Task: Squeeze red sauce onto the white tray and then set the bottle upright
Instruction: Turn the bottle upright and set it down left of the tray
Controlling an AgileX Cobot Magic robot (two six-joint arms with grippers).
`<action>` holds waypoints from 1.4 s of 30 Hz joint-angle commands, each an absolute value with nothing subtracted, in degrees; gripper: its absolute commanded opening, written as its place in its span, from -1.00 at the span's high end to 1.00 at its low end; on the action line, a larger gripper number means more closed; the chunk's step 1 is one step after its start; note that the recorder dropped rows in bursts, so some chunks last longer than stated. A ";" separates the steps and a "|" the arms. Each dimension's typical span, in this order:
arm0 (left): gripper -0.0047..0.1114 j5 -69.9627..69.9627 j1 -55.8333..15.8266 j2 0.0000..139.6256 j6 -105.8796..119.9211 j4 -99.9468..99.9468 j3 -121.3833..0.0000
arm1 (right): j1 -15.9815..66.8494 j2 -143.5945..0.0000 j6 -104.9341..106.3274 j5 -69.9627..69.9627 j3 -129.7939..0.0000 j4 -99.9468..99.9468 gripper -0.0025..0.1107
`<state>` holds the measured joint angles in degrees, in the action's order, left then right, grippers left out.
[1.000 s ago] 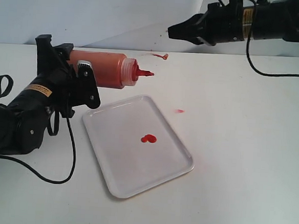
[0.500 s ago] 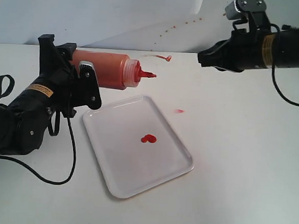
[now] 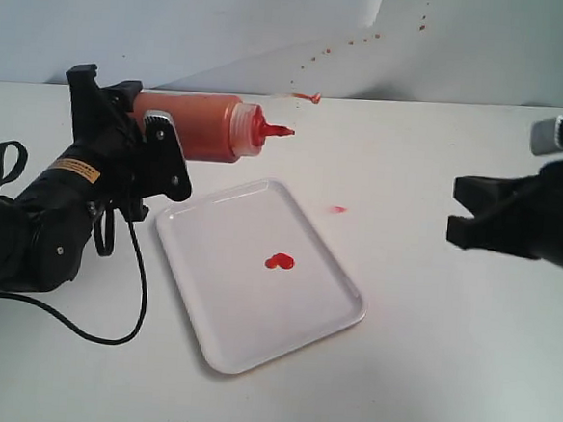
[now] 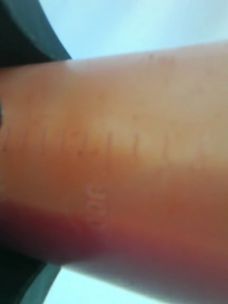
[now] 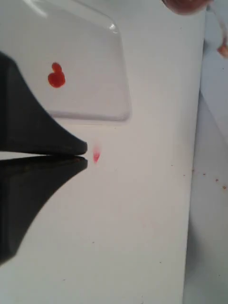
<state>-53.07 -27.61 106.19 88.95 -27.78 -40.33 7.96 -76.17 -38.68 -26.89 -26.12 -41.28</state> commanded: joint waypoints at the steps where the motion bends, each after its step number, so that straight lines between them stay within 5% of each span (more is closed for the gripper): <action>1: 0.92 -60.66 -27.90 105.58 78.67 -27.88 -40.94 | 7.92 -69.68 -23.26 -35.99 -13.87 -26.27 0.96; 9: 0.92 -61.67 -23.91 105.58 40.28 -18.62 -40.94 | 7.92 -61.43 -15.14 -49.96 -0.15 -20.07 0.96; 20: 0.92 -69.96 -3.77 113.87 -15.01 10.24 -41.79 | 7.92 -51.85 -18.06 -49.03 0.00 -23.46 0.96; 42: 0.92 -69.96 -1.94 139.16 -16.62 27.82 -64.90 | 7.92 -51.83 -15.00 -48.89 0.00 -22.96 0.96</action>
<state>-66.87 -2.00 138.15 -15.96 27.21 -63.01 7.96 -52.16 -15.58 -48.36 -0.25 -23.09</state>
